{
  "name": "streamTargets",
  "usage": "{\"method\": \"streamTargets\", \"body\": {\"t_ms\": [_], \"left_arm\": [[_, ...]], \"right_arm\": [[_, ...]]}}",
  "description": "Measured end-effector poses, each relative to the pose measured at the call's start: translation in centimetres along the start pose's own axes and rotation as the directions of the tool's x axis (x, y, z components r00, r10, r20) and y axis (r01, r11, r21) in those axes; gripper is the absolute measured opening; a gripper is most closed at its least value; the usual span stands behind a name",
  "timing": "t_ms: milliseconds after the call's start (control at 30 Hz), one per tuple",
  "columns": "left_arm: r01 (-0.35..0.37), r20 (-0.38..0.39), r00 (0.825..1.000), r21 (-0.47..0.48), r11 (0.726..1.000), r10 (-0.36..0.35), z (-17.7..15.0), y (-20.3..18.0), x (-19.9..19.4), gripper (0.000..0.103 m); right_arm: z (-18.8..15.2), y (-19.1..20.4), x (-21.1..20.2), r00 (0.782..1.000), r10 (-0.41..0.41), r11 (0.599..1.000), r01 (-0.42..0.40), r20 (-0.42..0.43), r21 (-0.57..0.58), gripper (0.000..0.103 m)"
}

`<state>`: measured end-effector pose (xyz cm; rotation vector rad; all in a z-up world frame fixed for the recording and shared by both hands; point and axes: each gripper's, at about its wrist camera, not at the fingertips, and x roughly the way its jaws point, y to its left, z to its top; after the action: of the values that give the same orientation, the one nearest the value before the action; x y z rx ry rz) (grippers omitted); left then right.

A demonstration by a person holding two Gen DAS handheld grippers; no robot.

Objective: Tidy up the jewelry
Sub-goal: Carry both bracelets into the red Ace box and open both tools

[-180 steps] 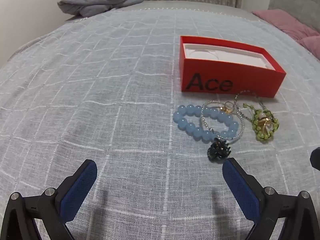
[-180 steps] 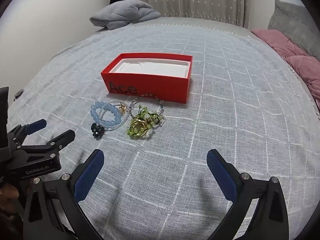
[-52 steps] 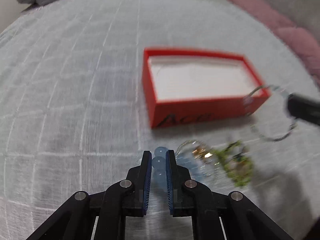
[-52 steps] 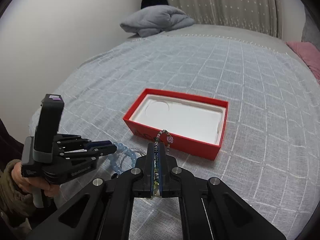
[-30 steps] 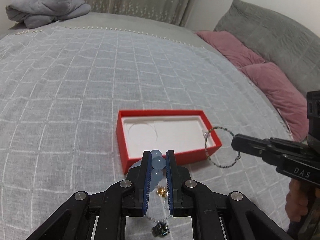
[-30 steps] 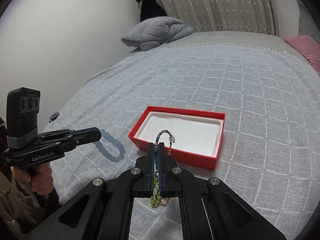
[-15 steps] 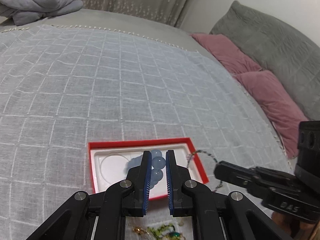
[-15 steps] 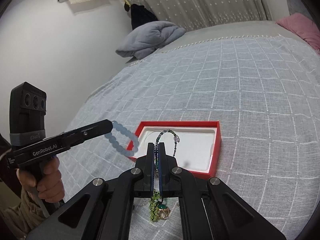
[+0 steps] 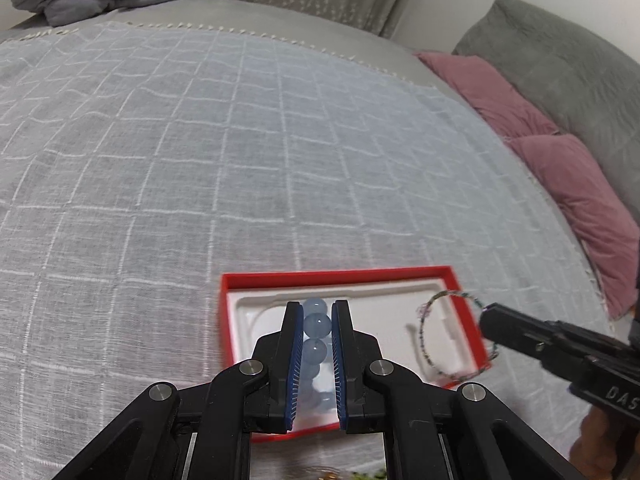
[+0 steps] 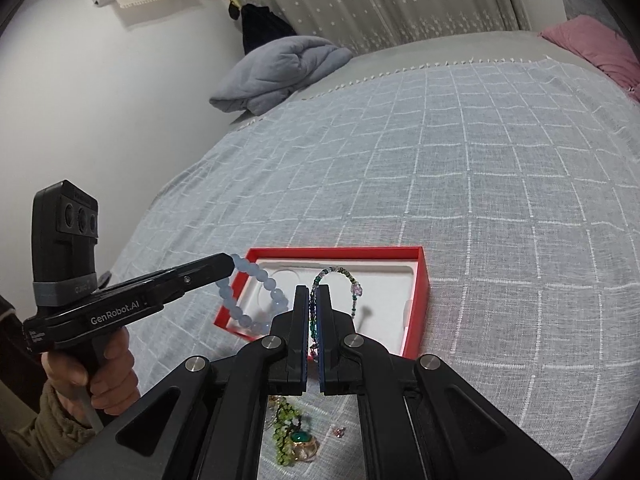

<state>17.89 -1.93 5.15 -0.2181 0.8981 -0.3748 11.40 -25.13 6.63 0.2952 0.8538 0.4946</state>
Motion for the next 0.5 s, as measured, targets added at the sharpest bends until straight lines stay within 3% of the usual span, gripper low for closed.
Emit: {"method": "streamTargets", "body": {"t_ms": [300,400,467,500], "left_arm": [[-0.076,-0.012,0.997,0.032,0.997,0.076,-0.4,0.5,1.4,0.009],[-0.085,-0.010,0.996,0.054,0.995,0.086,-0.3,0.2,1.1,0.022],[-0.082,-0.002,0.997,0.059,0.995,0.082,-0.2,0.2,0.7,0.036],[-0.080,0.005,0.997,0.059,0.995,0.080,-0.2,0.2,0.4,0.037]], "right_arm": [[0.9,-0.9,1.6,0.999,-0.047,0.999,0.047,-0.006,-0.013,0.003],[0.8,-1.8,2.4,0.995,-0.093,0.996,0.093,-0.028,-0.002,0.004],[0.9,-2.0,2.4,0.988,-0.153,0.988,0.153,-0.030,-0.011,0.004],[0.9,-2.1,2.2,0.985,-0.169,0.985,0.169,-0.023,-0.018,0.005]]}}
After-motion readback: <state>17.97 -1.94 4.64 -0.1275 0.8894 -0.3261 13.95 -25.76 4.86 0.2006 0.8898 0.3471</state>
